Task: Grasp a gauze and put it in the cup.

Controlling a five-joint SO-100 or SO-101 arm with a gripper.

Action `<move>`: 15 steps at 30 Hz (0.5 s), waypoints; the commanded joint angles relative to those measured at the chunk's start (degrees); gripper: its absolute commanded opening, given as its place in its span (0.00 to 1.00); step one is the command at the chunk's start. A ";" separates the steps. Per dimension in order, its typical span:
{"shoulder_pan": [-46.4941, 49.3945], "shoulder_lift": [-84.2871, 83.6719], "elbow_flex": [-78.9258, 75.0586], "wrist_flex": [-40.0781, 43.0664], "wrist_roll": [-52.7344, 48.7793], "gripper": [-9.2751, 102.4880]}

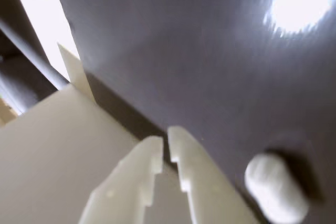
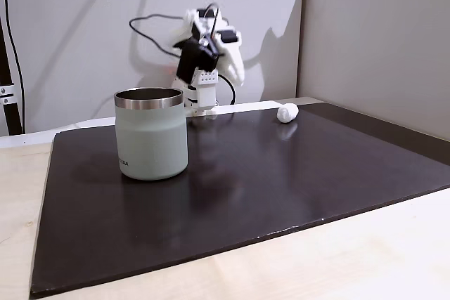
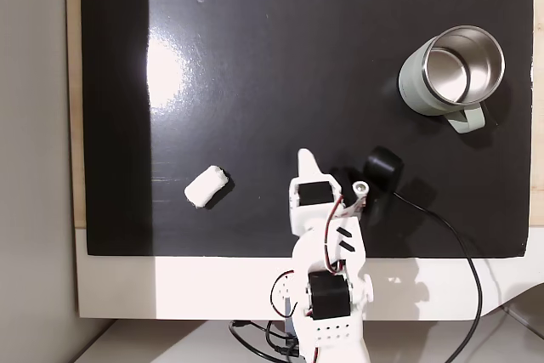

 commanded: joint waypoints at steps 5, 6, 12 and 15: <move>-9.84 -23.99 -25.05 6.06 2.99 0.08; -11.43 -26.28 -26.98 6.94 3.16 0.08; -19.95 -41.31 -38.85 13.45 5.54 0.16; -24.43 -47.02 -41.84 15.64 7.21 0.22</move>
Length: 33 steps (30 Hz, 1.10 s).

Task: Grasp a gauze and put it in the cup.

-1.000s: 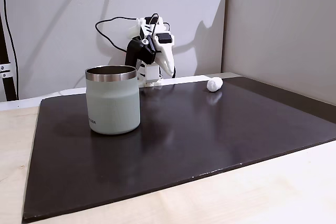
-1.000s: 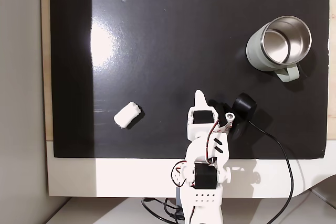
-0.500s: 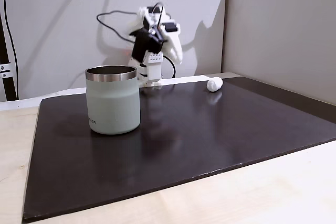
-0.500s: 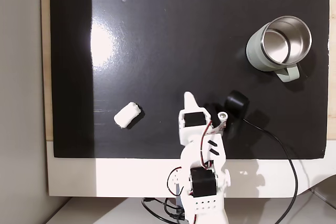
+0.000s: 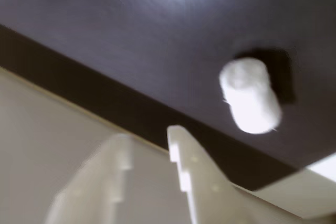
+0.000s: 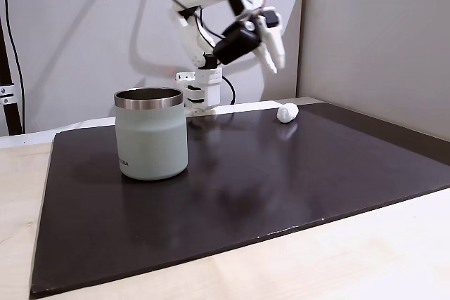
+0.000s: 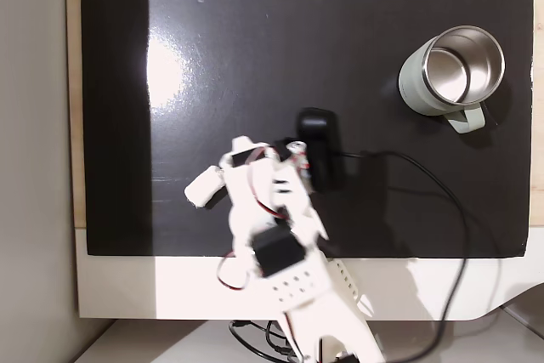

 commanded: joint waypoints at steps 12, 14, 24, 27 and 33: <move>-16.00 -19.07 -7.47 5.89 9.67 0.34; -17.31 -21.27 -7.56 6.50 9.93 0.34; -21.80 -29.18 -7.03 2.46 11.95 0.34; -22.41 -32.34 -7.03 0.70 12.57 0.34; -22.94 -34.54 -5.98 -2.20 12.83 0.34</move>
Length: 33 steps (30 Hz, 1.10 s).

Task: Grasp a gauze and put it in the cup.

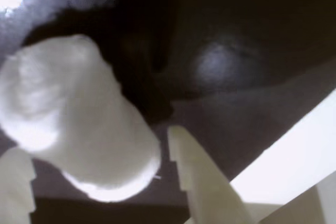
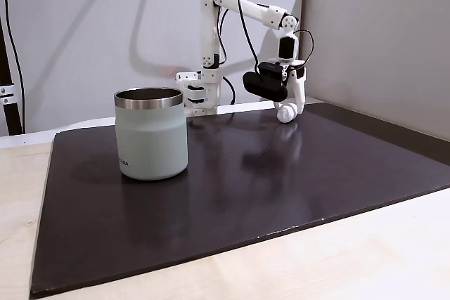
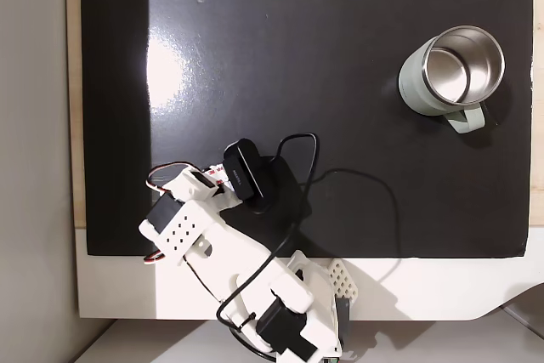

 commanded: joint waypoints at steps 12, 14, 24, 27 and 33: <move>0.79 0.00 0.26 -4.92 -1.05 0.10; 1.05 -0.18 0.44 -5.01 -1.32 0.09; 2.64 8.26 -3.78 1.41 -1.85 0.09; 5.01 10.99 -10.46 7.29 -3.08 0.09; 13.18 12.74 -23.55 18.02 -6.94 0.09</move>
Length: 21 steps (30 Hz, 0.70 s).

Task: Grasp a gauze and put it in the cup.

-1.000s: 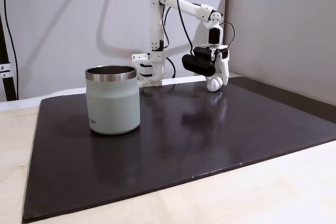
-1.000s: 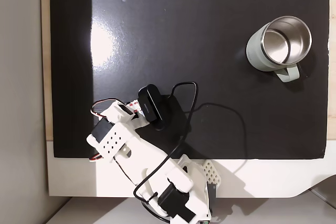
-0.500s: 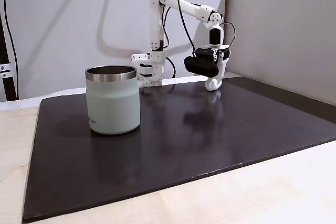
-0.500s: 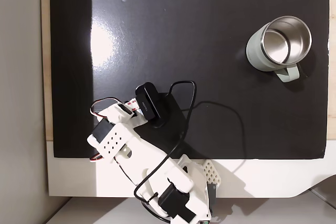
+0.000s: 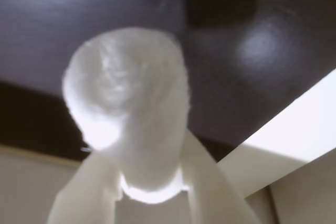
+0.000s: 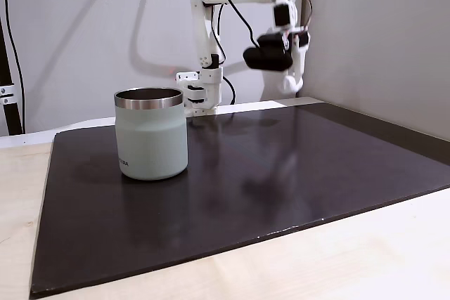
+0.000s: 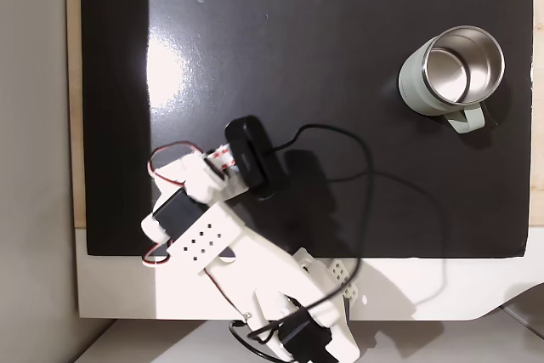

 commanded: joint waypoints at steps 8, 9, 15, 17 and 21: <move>23.03 9.93 -11.07 8.61 -12.13 0.09; 26.02 10.81 -11.34 8.79 -13.80 0.09; 44.30 13.10 -17.05 8.96 -21.97 0.09; 49.66 12.30 -19.51 8.35 -23.20 0.09; 58.18 9.58 -23.03 5.19 -24.26 0.08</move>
